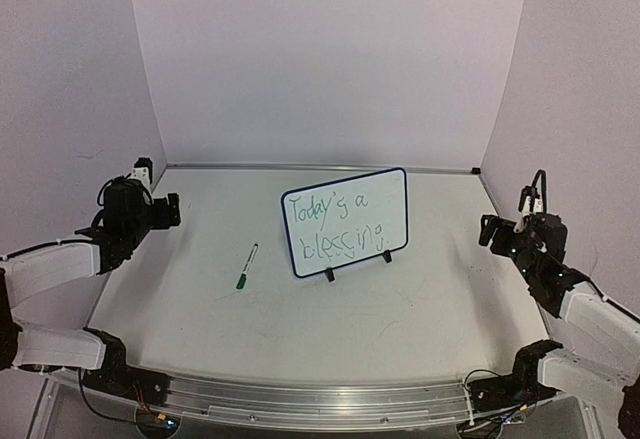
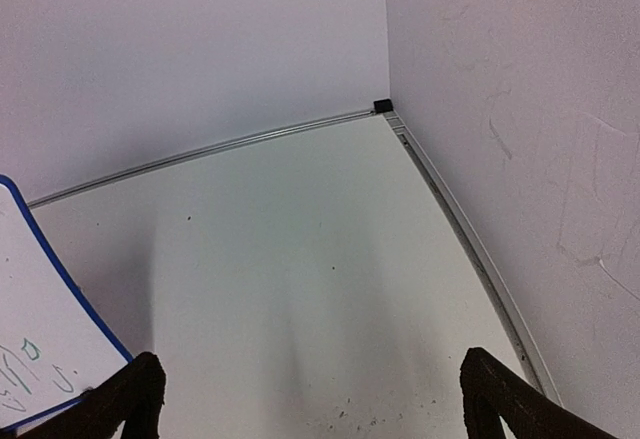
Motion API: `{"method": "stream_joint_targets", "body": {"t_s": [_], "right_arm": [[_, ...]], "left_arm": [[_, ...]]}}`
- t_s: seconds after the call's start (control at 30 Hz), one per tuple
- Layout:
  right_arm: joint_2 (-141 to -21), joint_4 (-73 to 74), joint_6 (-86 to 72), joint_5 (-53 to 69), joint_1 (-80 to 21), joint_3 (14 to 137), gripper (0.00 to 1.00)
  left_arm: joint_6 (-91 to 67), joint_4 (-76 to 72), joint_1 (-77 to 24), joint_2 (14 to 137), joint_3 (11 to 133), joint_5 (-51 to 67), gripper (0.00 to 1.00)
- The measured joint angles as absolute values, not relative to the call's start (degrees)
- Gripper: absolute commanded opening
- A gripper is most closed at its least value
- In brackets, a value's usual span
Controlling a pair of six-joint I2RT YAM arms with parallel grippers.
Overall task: Write a sentence on the whiteboard
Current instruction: Reset both arms
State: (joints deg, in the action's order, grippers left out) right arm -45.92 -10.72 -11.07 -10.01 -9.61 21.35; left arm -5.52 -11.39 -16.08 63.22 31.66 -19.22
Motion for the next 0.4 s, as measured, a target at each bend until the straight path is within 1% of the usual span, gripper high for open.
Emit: {"method": "stream_joint_targets", "body": {"t_s": [0.2, 0.4], "right_arm": [[-42.14, -12.52, -10.68, -13.69, -9.61, 16.50, 0.98], [-41.17, -13.93, -10.45, -15.16, -9.61, 16.19, 0.98]], "left_arm": [[-5.64, -13.99, -16.08, 60.00, 22.52, -22.48, 0.96], [-6.03, -15.71, -16.08, 58.66, 20.69, -25.00, 0.98]]}}
